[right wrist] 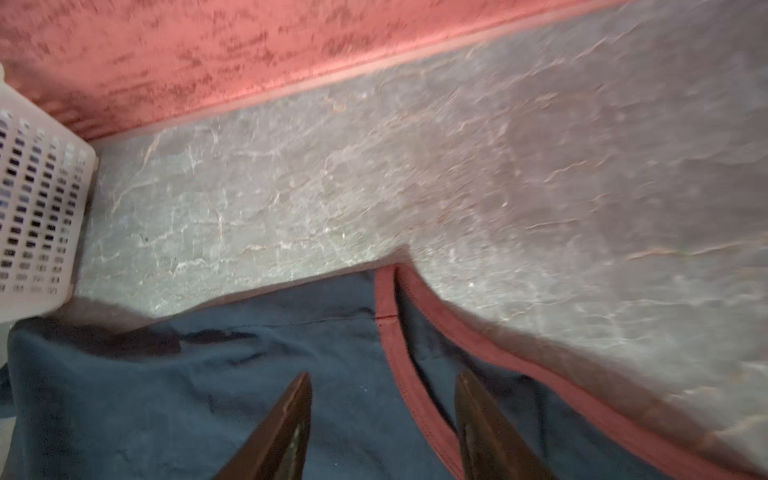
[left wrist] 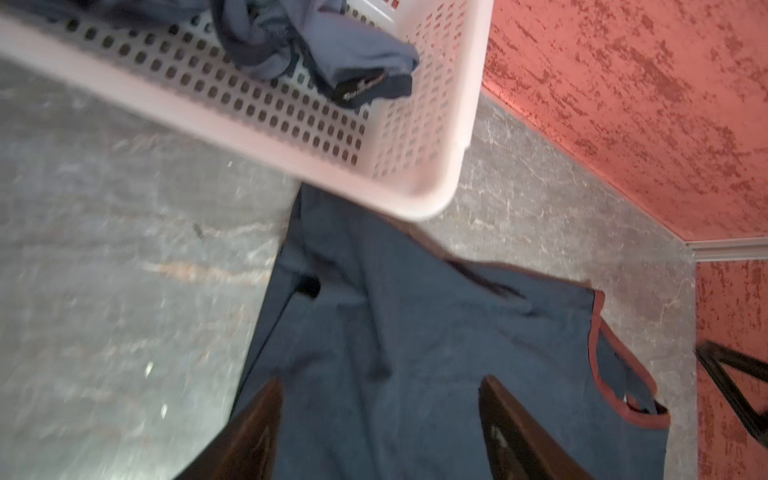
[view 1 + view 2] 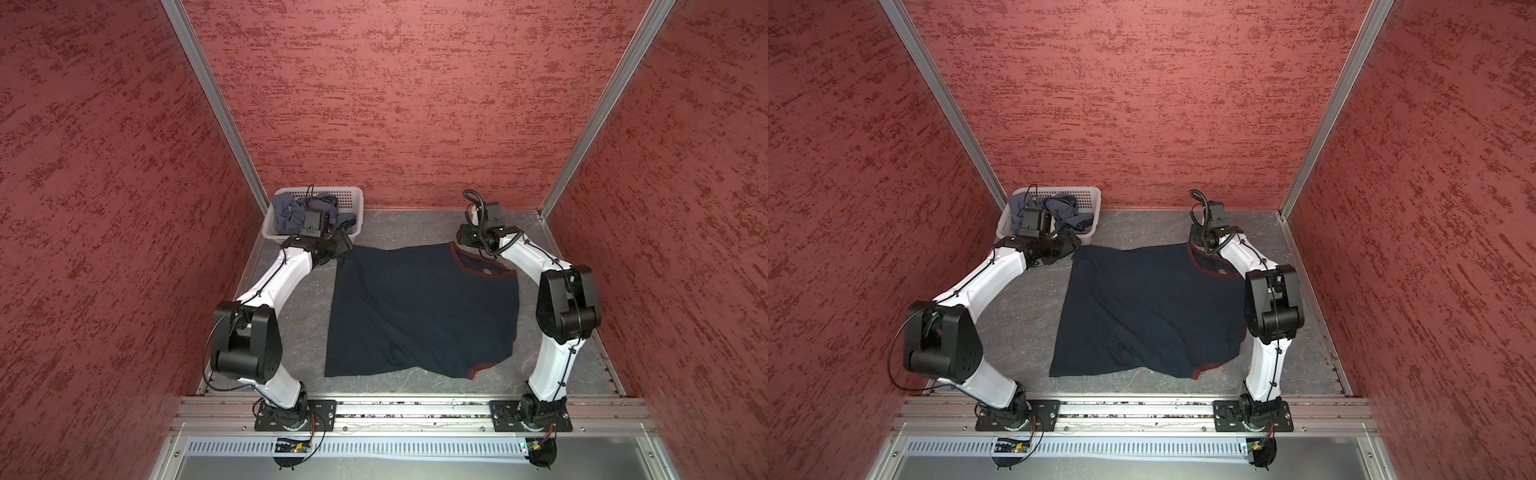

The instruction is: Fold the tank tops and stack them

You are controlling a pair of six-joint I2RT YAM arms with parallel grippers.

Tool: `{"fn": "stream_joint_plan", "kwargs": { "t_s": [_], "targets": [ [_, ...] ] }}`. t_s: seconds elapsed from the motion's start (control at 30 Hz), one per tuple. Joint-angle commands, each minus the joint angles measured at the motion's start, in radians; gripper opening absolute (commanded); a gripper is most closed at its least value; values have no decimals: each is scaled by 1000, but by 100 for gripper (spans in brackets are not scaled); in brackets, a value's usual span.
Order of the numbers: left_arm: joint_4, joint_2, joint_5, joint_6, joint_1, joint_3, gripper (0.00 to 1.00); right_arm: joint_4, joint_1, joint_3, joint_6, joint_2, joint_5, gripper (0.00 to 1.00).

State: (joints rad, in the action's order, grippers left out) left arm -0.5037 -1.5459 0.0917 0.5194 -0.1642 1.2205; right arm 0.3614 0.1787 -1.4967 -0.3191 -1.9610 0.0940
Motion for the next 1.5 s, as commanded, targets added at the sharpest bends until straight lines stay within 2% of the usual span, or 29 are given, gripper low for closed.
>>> {"fn": "stream_joint_plan", "kwargs": {
  "t_s": [0.0,0.2,0.37,0.6,0.93,1.07,1.3,1.47],
  "targets": [
    [25,81,-18,21,-36,-109,76,25,0,-44,24,-74,57,56],
    [21,145,60,58,-122,-290,76,71,-1,-154,44,-191,80,53],
    [-23,171,49,93,-195,-373,75,77,-1,-174,38,-231,104,46],
    [-33,196,60,133,-209,-469,75,86,-1,-181,38,-252,114,41],
    [-10,208,65,178,-213,-557,75,111,-1,-216,43,-289,111,42],
    [-16,194,53,183,-213,-563,76,113,-1,-218,41,-288,114,36],
    [-24,196,19,204,-193,-595,76,120,-1,-230,48,-277,93,16],
    [-24,208,8,214,-168,-632,76,135,-1,-255,54,-263,40,7]
  ]
}}
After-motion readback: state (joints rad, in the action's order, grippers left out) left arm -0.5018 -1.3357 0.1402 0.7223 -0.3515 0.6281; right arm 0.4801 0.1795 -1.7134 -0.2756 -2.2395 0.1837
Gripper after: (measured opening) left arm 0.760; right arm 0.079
